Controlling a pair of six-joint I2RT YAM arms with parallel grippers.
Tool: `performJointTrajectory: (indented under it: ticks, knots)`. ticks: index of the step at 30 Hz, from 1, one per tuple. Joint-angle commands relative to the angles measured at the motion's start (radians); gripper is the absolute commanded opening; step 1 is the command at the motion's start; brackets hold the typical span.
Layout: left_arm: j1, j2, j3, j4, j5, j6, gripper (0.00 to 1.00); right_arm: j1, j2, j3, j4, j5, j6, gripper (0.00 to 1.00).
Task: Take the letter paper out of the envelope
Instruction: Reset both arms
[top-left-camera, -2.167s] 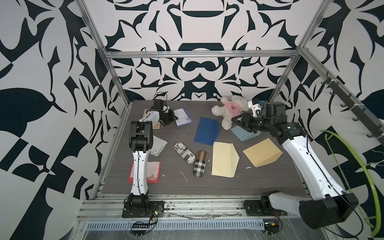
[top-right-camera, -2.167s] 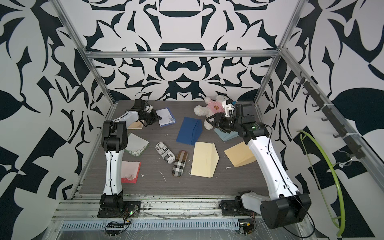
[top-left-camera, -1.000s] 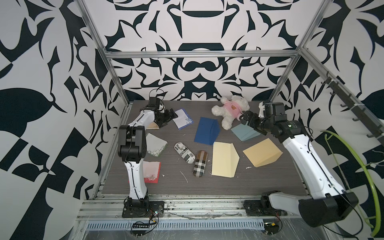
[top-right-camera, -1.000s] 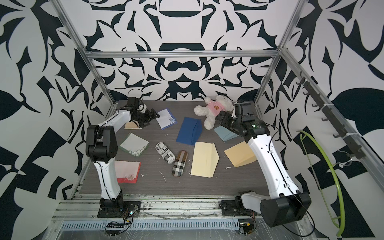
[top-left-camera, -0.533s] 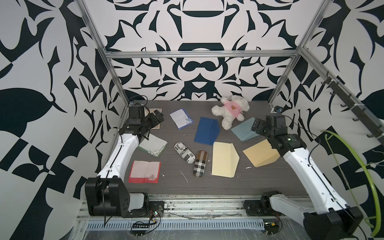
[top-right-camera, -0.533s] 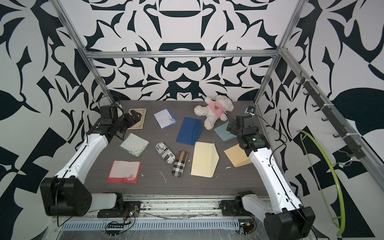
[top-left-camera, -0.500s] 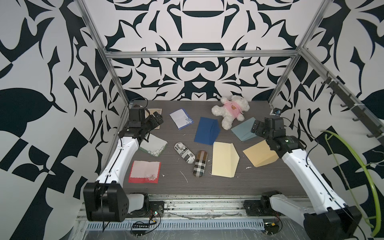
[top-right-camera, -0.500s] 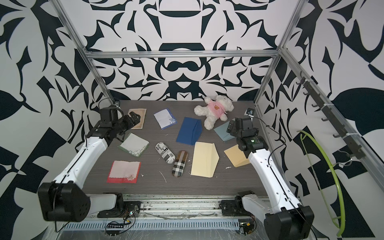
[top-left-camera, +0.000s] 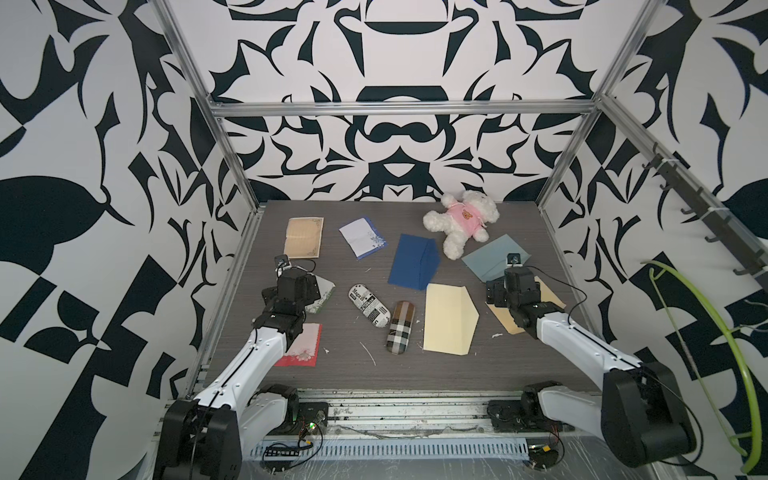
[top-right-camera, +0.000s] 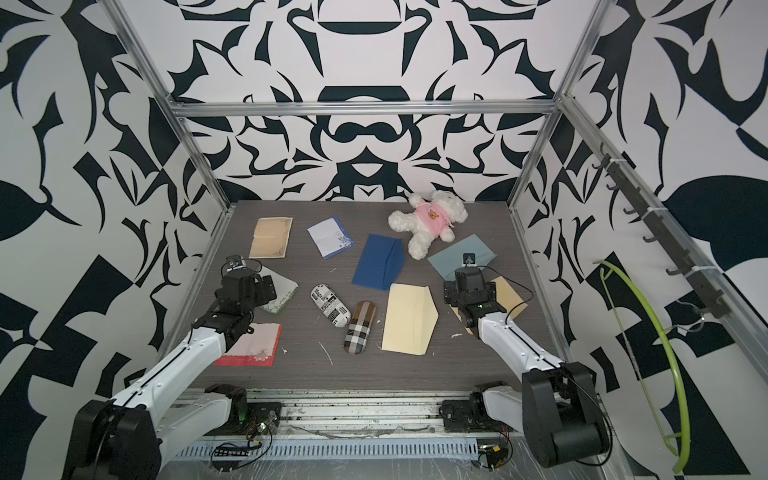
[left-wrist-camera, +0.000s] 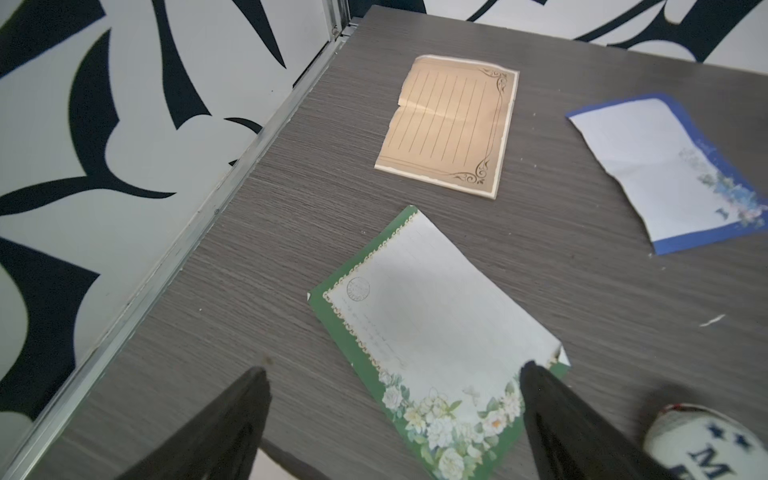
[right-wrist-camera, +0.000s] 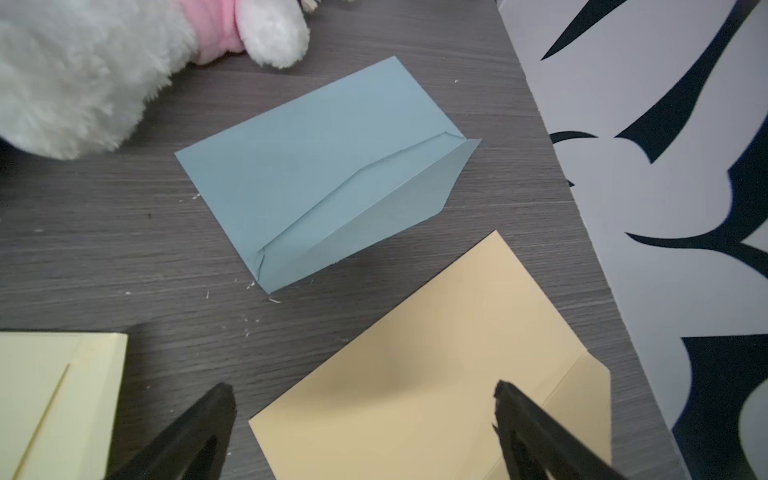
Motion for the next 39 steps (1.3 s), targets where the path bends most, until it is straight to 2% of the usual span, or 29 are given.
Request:
performJointTrajectory:
  ticks: [1,4,8,13,20,25,28,33,39]
  knots:
    - [0.066,0.066,-0.037,0.281,0.071,0.122,0.99,-0.007,0.014,-0.021,0.197,-0.046,-0.045,0.99]
    - [0.136,0.167,0.001,0.316,0.150,0.124,0.99,-0.016,0.040,-0.049,0.282,-0.090,-0.069,0.99]
    - [0.158,0.293,0.007,0.459,0.221,0.139,0.99,-0.040,0.087,-0.064,0.384,-0.140,-0.088,0.99]
    - [0.162,0.379,-0.016,0.614,0.245,0.143,0.99,-0.108,0.184,-0.062,0.536,-0.248,-0.075,0.99]
    - [0.148,0.504,-0.137,0.969,0.237,0.158,0.99,-0.140,0.280,-0.048,0.633,-0.310,-0.090,0.99]
    - [0.148,0.492,-0.126,0.922,0.220,0.140,0.99,-0.142,0.308,-0.124,0.781,-0.325,-0.093,0.99]
    - [0.150,0.490,-0.119,0.897,0.217,0.133,0.99,-0.141,0.365,-0.185,0.951,-0.324,-0.097,0.99]
    - [0.150,0.492,-0.113,0.894,0.215,0.130,0.99,-0.143,0.353,-0.138,0.838,-0.277,-0.077,0.99]
    - [0.149,0.492,-0.115,0.897,0.215,0.133,0.99,-0.142,0.363,-0.126,0.826,-0.259,-0.073,0.99]
